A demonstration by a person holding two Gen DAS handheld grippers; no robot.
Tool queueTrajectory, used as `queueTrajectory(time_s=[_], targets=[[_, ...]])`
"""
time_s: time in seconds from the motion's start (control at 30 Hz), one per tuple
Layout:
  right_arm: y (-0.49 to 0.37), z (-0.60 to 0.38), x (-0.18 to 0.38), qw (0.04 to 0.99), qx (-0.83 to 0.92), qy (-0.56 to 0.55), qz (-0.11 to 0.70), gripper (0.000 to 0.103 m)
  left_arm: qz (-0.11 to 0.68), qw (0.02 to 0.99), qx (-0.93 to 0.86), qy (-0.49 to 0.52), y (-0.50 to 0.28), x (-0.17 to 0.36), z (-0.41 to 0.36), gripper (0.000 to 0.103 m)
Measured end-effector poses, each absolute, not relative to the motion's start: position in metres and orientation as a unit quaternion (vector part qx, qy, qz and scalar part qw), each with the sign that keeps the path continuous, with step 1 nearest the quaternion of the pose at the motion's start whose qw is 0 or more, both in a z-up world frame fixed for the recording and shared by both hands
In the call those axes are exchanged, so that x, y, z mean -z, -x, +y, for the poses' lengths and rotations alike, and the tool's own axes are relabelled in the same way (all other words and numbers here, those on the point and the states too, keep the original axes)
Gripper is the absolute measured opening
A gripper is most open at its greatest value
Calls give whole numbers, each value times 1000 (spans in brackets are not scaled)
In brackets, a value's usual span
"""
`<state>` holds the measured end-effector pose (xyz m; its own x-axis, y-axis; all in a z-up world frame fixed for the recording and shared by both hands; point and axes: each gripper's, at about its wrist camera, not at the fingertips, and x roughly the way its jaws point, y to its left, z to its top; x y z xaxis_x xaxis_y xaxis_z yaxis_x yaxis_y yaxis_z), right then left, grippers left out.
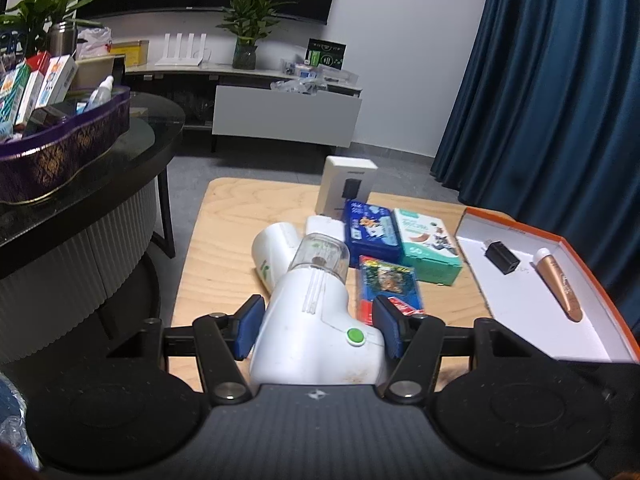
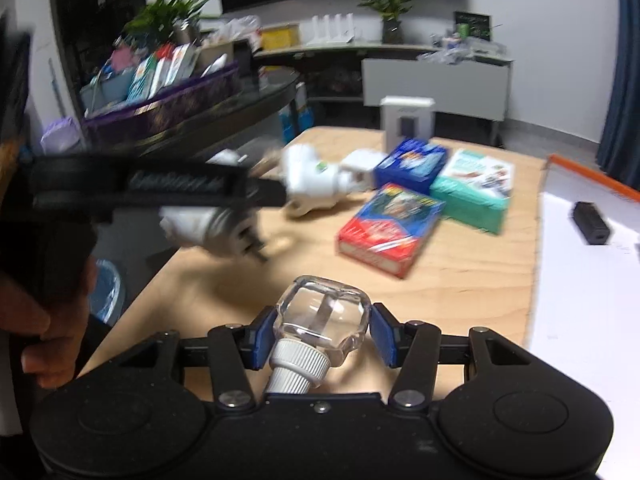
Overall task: Organize rigid objects
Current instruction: 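Grasp the white air freshener with the left gripper while the right grasps the glass bottle, then carry the white air freshener and glass bottle over the box with both grippers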
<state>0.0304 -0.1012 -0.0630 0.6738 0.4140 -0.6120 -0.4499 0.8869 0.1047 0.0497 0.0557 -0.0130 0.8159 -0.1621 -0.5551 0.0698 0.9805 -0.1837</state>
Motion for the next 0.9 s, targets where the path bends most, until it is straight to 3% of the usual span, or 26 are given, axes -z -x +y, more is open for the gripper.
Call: queueTrajectory(time_s=[0.9], targets=[[0, -308, -2, 967, -35, -59, 244, 62, 255, 953, 154, 45, -33, -41, -103, 61]])
